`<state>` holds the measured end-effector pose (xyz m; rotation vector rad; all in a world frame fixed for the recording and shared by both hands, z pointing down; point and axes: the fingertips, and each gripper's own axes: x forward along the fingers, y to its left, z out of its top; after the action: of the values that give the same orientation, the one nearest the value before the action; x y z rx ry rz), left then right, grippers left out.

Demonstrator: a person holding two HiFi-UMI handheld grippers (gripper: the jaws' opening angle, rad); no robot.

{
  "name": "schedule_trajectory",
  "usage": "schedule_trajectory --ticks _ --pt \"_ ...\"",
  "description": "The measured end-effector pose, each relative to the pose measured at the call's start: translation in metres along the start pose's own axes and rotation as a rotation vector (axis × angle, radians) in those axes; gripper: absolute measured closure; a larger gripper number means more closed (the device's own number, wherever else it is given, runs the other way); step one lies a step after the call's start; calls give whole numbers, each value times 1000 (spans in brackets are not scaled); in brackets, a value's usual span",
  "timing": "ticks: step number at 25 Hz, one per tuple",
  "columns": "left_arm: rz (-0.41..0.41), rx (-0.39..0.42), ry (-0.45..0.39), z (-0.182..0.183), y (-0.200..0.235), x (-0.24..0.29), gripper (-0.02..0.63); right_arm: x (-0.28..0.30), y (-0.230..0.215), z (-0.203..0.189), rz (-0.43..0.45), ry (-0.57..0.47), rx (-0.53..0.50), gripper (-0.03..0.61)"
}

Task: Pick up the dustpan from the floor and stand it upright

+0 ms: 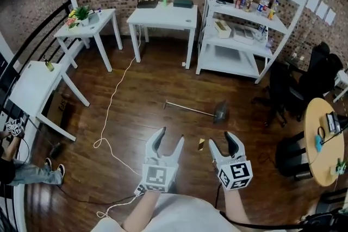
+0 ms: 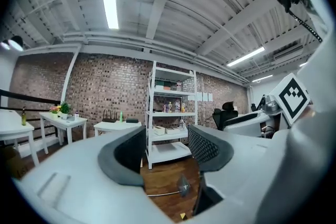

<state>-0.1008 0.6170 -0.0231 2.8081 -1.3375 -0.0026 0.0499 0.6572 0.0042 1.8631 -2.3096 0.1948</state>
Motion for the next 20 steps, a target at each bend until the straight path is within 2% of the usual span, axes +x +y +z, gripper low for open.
schedule_trajectory --ticks 3,7,10,13,20 --pt "31 -22 -13 5 52 27 356 63 10 18 55 18 -32 344" --pt "75 -63 22 -11 114 59 357 133 30 32 127 21 -64 344" --pt "98 -77 58 -26 142 81 357 172 35 33 160 36 -71 344" --pt "103 -72 85 -38 154 109 357 204 21 29 177 58 -72 344" --pt "127 -98 147 -68 189 209 357 298 -45 11 192 120 -60 344"
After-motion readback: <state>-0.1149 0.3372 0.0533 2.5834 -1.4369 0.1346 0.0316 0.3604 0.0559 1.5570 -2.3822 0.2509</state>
